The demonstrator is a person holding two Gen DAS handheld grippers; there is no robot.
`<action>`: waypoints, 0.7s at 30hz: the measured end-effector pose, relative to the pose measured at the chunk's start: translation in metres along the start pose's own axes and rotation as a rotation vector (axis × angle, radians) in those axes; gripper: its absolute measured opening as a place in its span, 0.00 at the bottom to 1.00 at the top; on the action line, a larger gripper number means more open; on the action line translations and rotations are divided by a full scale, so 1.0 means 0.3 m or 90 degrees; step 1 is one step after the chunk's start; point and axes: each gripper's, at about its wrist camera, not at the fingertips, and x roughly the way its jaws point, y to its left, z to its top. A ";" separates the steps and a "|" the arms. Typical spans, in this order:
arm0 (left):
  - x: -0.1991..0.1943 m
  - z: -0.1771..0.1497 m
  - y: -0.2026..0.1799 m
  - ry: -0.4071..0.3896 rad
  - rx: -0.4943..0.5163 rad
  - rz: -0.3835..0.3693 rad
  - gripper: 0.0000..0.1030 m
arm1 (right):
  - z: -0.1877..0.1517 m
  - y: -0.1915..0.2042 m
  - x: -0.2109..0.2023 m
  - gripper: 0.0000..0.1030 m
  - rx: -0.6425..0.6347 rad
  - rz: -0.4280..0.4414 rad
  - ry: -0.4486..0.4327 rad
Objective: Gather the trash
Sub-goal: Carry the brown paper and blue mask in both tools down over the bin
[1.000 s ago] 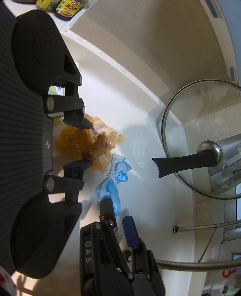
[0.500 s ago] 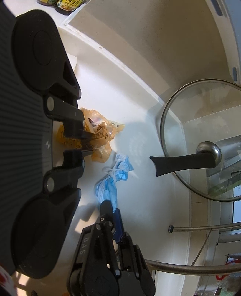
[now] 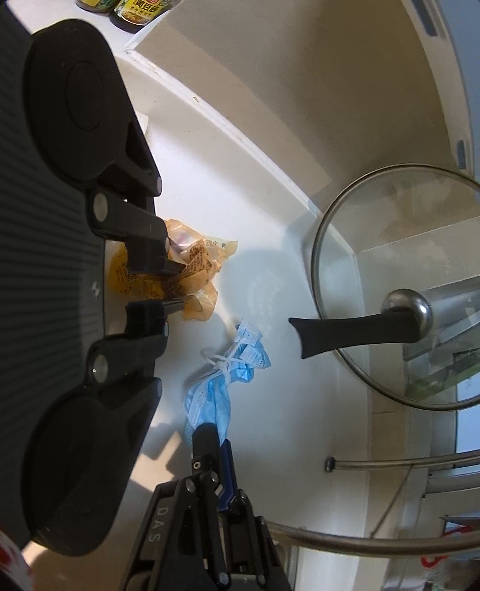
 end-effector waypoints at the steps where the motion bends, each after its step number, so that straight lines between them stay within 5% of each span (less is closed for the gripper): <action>1: -0.012 0.000 0.000 -0.004 -0.004 -0.003 0.10 | -0.002 0.001 -0.010 0.09 0.004 -0.001 -0.001; 13: -0.243 -0.037 -0.023 -0.047 -0.079 -0.071 0.10 | -0.069 0.026 -0.203 0.09 0.061 -0.024 -0.002; 21: -0.449 -0.177 -0.012 -0.043 -0.136 -0.091 0.10 | -0.158 0.113 -0.391 0.09 0.109 -0.026 0.007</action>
